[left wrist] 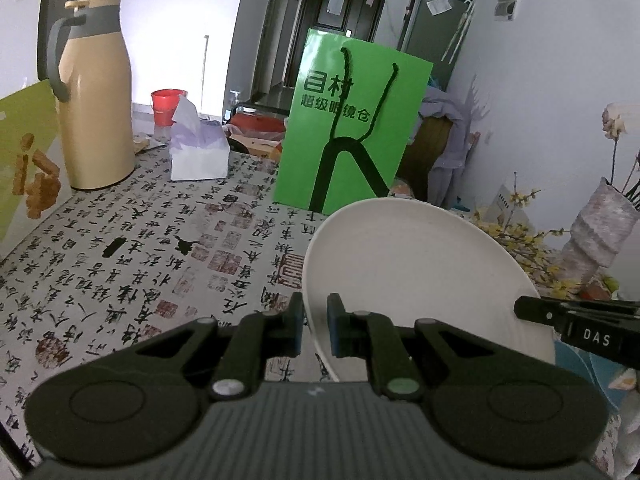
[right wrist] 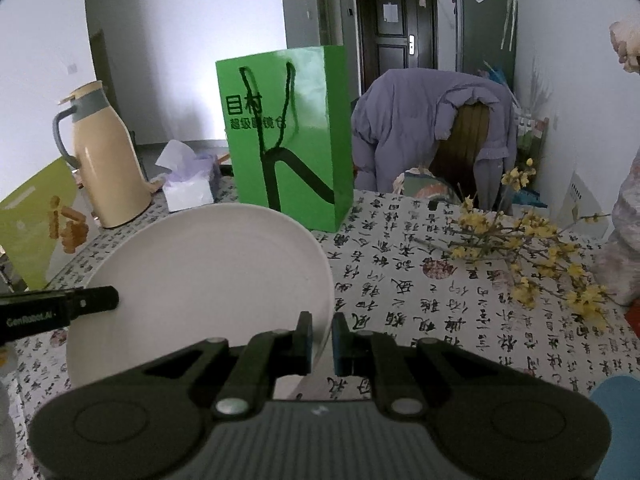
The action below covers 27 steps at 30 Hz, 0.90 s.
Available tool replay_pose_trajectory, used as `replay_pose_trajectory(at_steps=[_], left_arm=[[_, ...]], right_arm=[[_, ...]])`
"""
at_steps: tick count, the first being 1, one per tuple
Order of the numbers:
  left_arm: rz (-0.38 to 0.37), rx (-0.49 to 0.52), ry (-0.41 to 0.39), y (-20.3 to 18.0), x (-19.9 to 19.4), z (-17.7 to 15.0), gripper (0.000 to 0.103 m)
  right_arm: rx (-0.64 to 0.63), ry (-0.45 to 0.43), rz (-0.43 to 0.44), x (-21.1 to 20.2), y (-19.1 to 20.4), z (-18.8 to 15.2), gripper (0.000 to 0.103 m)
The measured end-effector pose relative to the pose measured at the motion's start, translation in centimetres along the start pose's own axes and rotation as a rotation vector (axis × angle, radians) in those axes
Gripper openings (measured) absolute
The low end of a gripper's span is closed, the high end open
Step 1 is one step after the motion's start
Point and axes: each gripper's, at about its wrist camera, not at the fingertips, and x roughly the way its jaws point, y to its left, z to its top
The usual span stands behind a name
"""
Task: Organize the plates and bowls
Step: 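Carry the held cream plate with both grippers toward the blue bowls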
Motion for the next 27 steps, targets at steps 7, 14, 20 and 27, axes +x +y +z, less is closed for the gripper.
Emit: replay_pose_trajectory(at_steps=[7, 14, 20, 27], left_arm=[[0.005, 0.009, -0.020, -0.4, -2.1, -0.6, 0.013], [0.004, 0.008, -0.023, -0.6, -3.5, -1.3, 0.013], [0.007, 0.013, -0.038, -1.0, -5.1, -2.1, 0.013], [0.013, 0.015, -0.044, -1.1, -6.2, -2.8, 0.013]], right_arm=[[0.004, -0.019, 0.005, -2.1, 0.3, -0.6, 0.010], [0.006, -0.033, 0.007, -3.7, 0.4, -1.6, 0.010], [0.012, -0.046, 0.012, -5.2, 0.5, -2.4, 0.010], [0.021, -0.053, 0.016, -6.6, 0.8, -3.3, 0.010]])
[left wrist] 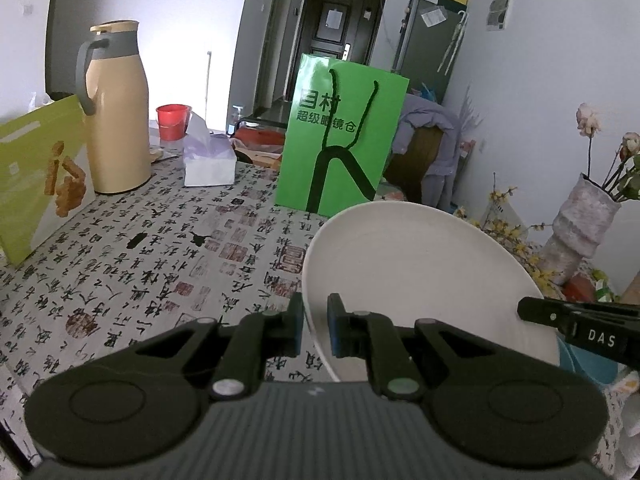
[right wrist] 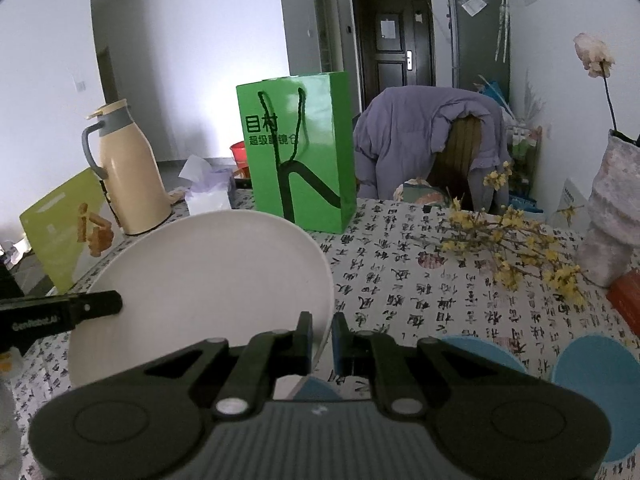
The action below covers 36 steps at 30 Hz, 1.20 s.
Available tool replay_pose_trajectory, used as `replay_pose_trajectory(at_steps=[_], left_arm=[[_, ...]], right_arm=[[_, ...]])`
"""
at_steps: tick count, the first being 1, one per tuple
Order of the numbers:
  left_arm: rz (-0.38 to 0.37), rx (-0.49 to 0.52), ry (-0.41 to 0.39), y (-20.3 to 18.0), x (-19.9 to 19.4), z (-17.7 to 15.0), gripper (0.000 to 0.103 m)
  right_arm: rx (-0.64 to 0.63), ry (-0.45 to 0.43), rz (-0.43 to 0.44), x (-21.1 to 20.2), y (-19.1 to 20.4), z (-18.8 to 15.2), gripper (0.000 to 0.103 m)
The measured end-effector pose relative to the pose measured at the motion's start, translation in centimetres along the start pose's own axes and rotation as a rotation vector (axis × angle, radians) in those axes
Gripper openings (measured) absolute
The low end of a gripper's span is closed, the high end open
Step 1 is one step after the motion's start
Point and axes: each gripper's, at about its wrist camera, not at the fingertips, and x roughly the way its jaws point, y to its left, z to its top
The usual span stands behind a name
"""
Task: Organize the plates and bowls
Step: 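Carry the held cream plate with both grippers toward the blue bowls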
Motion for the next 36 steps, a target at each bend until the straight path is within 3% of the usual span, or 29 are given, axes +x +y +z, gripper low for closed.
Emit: replay_pose_trajectory(at_steps=[36], left_arm=[[-0.019, 0.045, -0.043, -1.9, -6.8, -4.8, 0.013]], right_arm=[[0.051, -0.081, -0.011, -7.6, 0.0, -5.5, 0.010]])
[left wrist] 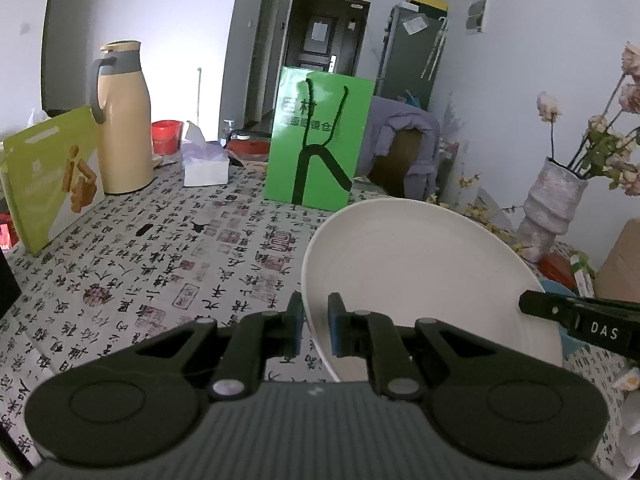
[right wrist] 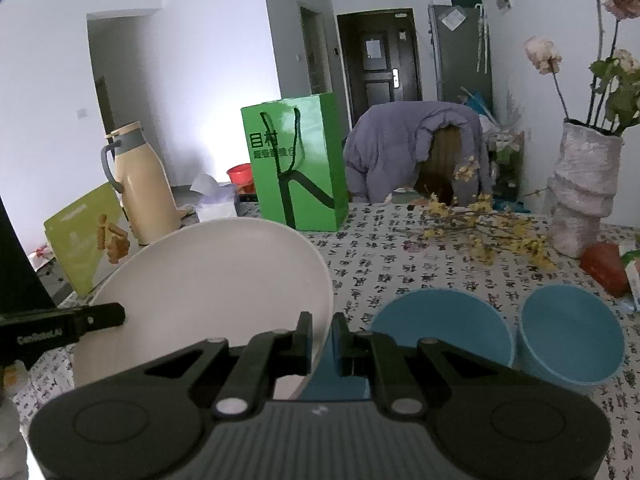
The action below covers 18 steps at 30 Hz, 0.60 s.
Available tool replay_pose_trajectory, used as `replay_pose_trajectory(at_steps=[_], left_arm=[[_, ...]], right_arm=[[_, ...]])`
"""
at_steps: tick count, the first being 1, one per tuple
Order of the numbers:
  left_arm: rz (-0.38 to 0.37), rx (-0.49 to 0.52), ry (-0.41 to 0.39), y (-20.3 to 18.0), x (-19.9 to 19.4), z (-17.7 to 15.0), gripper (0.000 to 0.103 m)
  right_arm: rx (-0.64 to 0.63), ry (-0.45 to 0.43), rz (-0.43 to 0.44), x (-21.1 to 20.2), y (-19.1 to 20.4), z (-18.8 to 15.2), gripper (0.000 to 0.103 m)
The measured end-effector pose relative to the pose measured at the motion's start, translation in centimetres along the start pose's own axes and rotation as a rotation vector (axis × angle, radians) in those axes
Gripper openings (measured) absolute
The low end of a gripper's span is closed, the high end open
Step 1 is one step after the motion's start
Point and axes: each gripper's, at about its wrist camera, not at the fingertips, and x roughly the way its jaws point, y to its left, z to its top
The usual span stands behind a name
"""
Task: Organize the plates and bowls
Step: 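Carry the held cream plate with both grippers toward the blue bowls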
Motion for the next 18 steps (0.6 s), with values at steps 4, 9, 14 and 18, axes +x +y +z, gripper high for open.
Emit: replay_pose_trajectory(at_steps=[4, 9, 14, 18], left_arm=[[-0.006, 0.008, -0.006, -0.3, -0.8, -0.5, 0.013], [-0.010, 0.011, -0.011, -0.6, -1.6, -1.0, 0.013], [-0.021, 0.015, -0.012, -1.1, -2.5, -1.8, 0.013], [-0.030, 0.021, -0.012, -1.5, -3.3, -2.4, 0.013]], right_arm=[[0.016, -0.008, 0.002, -0.8, -0.3, -0.6, 0.010], [0.022, -0.016, -0.005, -1.9, -0.4, -1.2, 0.010], [0.033, -0.024, -0.011, -3.1, -0.6, -1.9, 0.010], [0.039, -0.030, -0.018, -4.1, -0.8, -2.6, 0.010]])
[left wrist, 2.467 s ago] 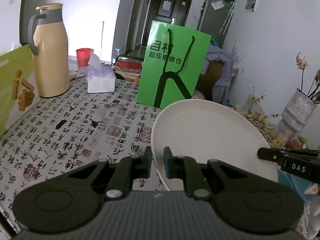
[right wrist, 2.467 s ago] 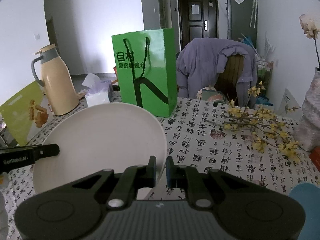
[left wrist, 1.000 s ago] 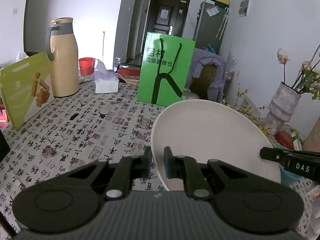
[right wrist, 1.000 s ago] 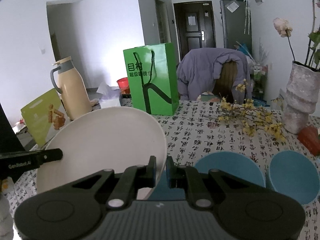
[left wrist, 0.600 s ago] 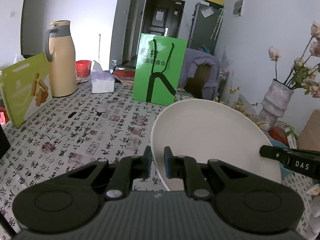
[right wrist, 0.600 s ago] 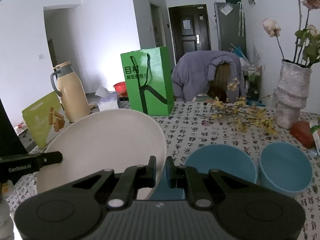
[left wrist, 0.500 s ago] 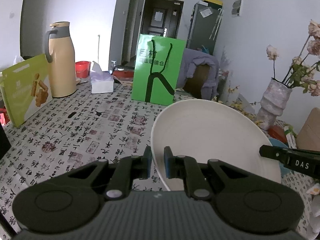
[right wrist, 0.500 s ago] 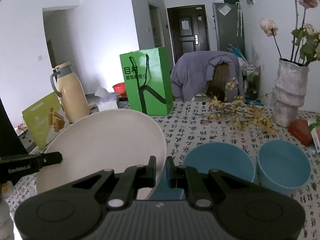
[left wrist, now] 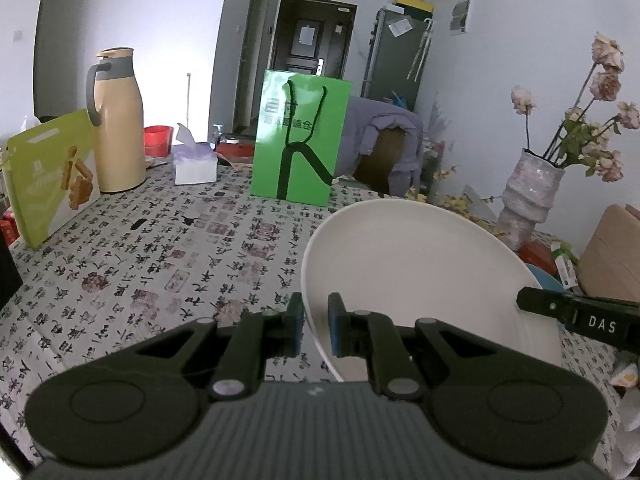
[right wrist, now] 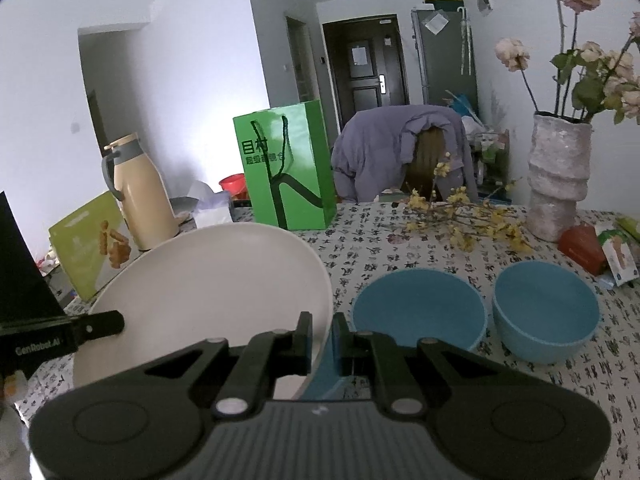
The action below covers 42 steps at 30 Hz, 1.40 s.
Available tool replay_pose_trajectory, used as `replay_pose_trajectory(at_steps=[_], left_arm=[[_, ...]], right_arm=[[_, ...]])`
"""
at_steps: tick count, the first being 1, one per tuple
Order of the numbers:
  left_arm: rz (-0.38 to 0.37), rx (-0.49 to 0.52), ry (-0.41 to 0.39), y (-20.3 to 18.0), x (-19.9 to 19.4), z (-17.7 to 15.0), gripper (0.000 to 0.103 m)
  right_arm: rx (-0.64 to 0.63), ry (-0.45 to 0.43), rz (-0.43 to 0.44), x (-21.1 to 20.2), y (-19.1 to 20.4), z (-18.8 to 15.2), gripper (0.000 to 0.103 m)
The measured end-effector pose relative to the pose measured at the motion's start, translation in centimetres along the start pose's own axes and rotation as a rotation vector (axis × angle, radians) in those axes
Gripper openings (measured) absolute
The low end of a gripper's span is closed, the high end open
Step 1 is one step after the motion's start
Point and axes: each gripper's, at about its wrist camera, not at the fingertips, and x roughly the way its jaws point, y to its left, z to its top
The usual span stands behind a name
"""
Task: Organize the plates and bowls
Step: 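Carry the held cream plate with both grippers toward the blue bowls, then carry the cream plate with both grippers past the blue bowls to the plate stack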
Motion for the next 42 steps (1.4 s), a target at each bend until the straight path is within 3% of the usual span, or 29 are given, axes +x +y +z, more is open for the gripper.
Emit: replay_pose_trajectory(at_steps=[42], left_arm=[[-0.091, 0.026, -0.001, -3.0, -3.8, -4.2, 0.013]], right_arm=[[0.043, -0.061, -0.050, -7.3, -2.0, -4.8, 0.010]])
